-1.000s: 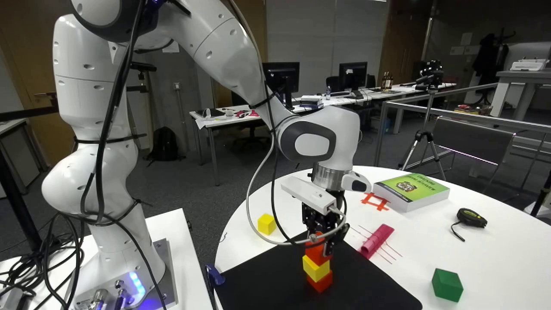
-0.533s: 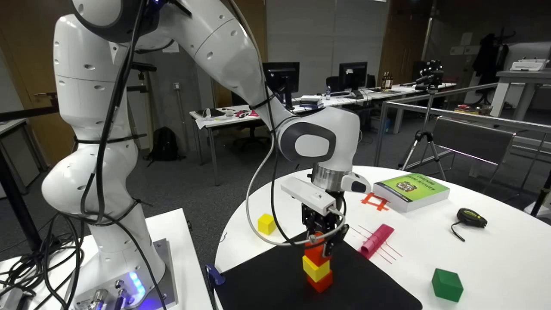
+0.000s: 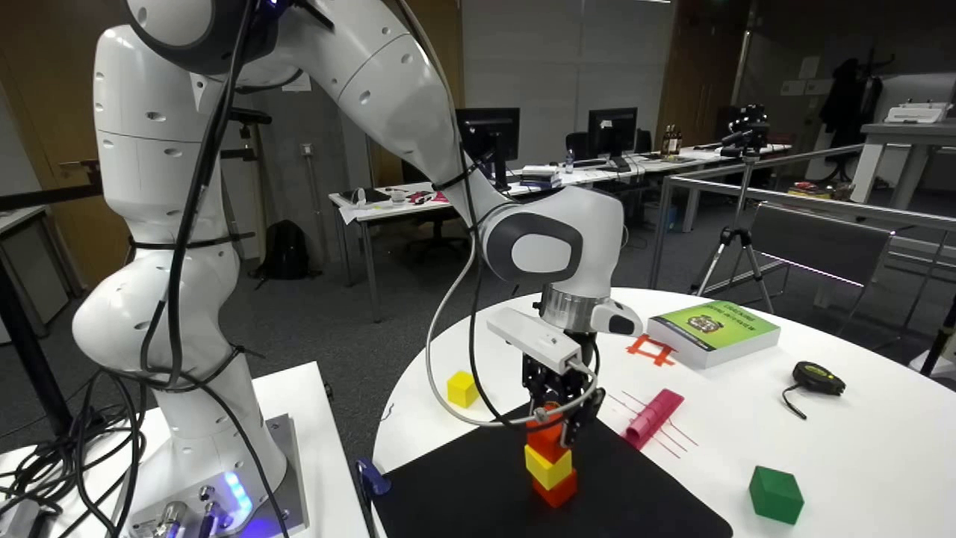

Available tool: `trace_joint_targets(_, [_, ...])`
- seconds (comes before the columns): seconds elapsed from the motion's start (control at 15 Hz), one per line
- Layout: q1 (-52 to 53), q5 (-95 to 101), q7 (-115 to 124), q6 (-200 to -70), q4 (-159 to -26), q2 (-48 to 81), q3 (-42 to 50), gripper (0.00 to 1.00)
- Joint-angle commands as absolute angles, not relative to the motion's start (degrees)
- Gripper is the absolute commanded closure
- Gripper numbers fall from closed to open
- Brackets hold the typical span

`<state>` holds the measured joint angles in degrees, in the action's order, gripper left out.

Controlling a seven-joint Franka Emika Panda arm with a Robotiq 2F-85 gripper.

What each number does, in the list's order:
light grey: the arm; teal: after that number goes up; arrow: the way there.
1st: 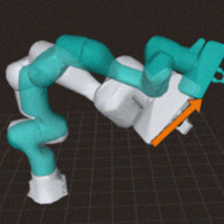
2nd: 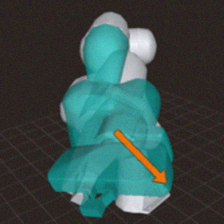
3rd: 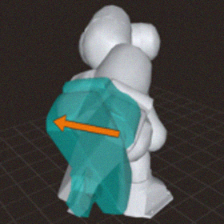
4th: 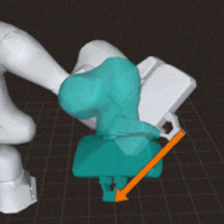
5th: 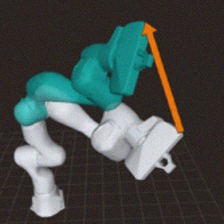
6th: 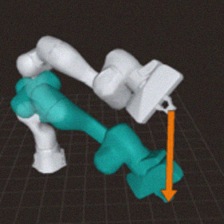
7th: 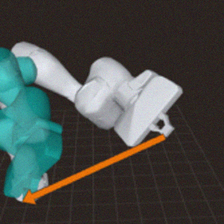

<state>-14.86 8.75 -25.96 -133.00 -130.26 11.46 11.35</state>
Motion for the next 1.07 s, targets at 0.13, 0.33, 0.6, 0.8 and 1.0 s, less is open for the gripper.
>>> trace_joint_targets(0.13, [-14.5,9.8,-23.6,-132.4,-129.9,11.6,11.4,0.00])
trace_joint_targets(0.33, [-14.5,9.8,-23.5,-132.4,-129.9,11.6,11.4,0.00])
trace_joint_targets(0.6, [-14.5,9.7,-23.5,-132.2,-130.0,10.9,11.4,0.00])
trace_joint_targets(0.8, [-14.2,9.6,-23.7,-131.6,-130.4,9.2,11.1,0.00])
trace_joint_targets(1.0, [-13.6,8.7,-24.0,-130.4,-130.9,6.4,10.6,0.00])
